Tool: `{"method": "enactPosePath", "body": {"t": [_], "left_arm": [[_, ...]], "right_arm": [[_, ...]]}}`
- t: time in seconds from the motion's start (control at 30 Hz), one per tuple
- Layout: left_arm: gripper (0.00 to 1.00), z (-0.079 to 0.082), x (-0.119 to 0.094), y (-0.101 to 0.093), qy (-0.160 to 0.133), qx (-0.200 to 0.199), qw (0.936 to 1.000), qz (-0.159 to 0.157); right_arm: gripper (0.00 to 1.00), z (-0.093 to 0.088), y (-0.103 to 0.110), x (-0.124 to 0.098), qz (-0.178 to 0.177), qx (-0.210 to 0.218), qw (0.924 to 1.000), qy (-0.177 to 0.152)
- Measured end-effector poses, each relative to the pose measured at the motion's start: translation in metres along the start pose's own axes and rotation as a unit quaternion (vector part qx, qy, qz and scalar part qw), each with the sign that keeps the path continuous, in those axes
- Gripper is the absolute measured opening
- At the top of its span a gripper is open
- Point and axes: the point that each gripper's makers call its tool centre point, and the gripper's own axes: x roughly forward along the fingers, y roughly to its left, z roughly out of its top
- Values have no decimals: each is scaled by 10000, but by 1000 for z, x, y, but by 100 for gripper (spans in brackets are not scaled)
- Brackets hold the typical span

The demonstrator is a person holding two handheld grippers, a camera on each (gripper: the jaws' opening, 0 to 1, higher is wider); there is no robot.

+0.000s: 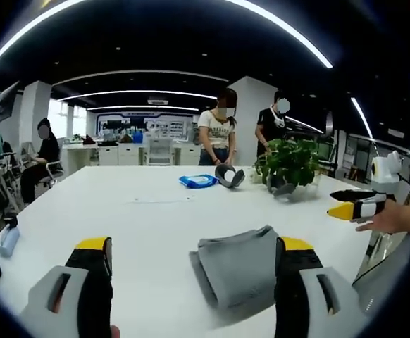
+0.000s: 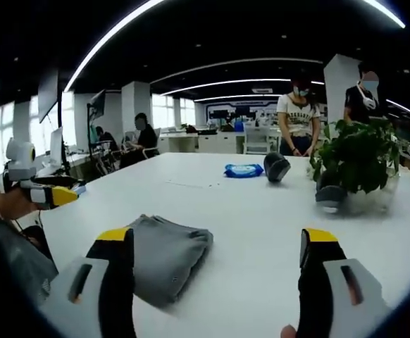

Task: Fold the towel on the table until its edges align and the towel forms a compact rectangular stack.

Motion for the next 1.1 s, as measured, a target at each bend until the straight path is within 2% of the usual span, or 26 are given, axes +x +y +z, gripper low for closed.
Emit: {"method": "enactPosePath", "body": {"t": [0.27,0.83,1.1], "left_arm": [[98,0,1,-1,25,149,9999,5],[97,-1,0,7,47,-30,9999,127],[96,-8,1,10,187,30,9996,209]], "right_arm": [[98,1,-1,-2,-10,25,10000,-20],[97,-1,3,-2,48,-10,10000,46],[95,3,1,-3,55,95,9999,-43]]}}
